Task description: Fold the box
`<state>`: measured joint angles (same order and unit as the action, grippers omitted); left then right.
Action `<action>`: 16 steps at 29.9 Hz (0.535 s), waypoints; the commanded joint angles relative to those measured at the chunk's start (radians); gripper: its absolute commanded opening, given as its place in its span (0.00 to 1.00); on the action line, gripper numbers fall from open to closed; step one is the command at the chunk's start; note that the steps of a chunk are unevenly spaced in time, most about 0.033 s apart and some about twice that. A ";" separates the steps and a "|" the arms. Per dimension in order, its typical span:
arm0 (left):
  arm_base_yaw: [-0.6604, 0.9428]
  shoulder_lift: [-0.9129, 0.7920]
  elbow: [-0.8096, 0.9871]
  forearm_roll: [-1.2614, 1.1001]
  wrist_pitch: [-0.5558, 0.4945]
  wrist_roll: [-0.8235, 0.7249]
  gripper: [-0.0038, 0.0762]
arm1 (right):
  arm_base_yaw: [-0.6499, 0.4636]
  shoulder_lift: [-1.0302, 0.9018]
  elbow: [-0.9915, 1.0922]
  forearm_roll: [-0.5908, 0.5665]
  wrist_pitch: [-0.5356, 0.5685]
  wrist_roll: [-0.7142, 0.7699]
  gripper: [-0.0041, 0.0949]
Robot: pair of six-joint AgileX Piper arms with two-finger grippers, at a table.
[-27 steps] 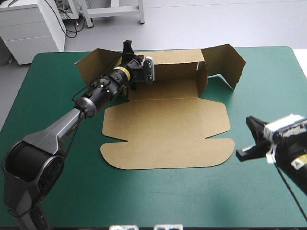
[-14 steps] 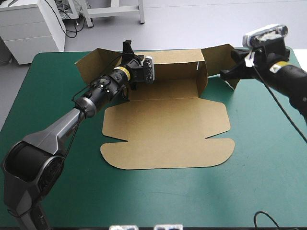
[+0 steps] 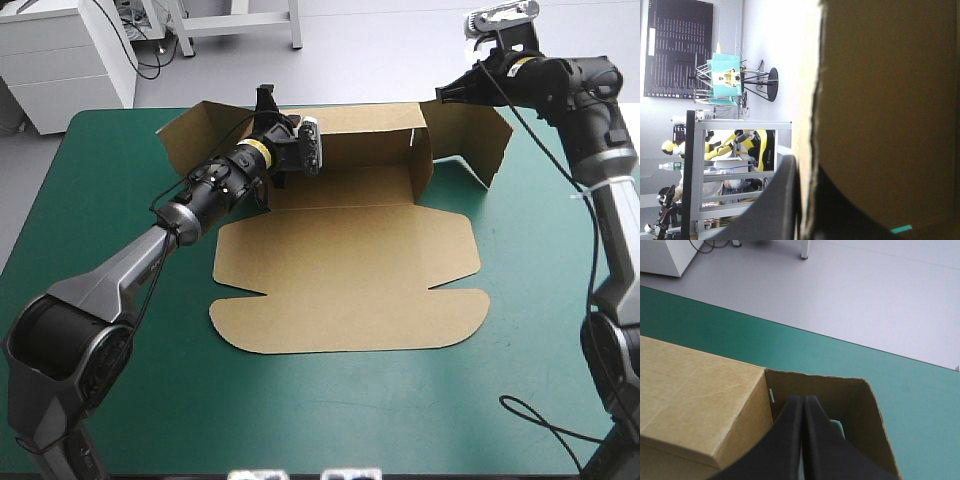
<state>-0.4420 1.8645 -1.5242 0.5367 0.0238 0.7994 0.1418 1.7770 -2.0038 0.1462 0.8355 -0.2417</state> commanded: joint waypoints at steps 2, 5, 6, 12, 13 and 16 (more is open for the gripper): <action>-0.002 -0.068 -0.024 -0.020 -0.046 -0.028 0.04 | -0.003 0.079 -0.138 -0.008 -0.005 0.022 0.02; -0.002 -0.068 -0.024 -0.020 -0.046 -0.028 0.04 | -0.003 0.147 -0.182 -0.008 0.009 0.054 0.02; -0.002 -0.068 -0.024 -0.020 -0.046 -0.028 0.04 | -0.003 0.168 -0.188 -0.008 0.017 0.056 0.02; -0.002 -0.068 -0.024 -0.020 -0.046 -0.028 0.04 | -0.003 0.240 -0.190 -0.008 0.060 0.066 0.02; -0.002 -0.068 -0.024 -0.020 -0.046 -0.028 0.04 | -0.003 0.247 -0.186 -0.006 0.071 0.066 0.02; -0.002 -0.068 -0.024 -0.020 -0.046 -0.028 0.04 | -0.003 0.254 -0.175 -0.007 0.115 0.066 0.02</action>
<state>-0.4420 1.8645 -1.5242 0.5367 0.0238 0.7970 0.1418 2.0894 -2.1572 0.1372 0.9585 -0.1737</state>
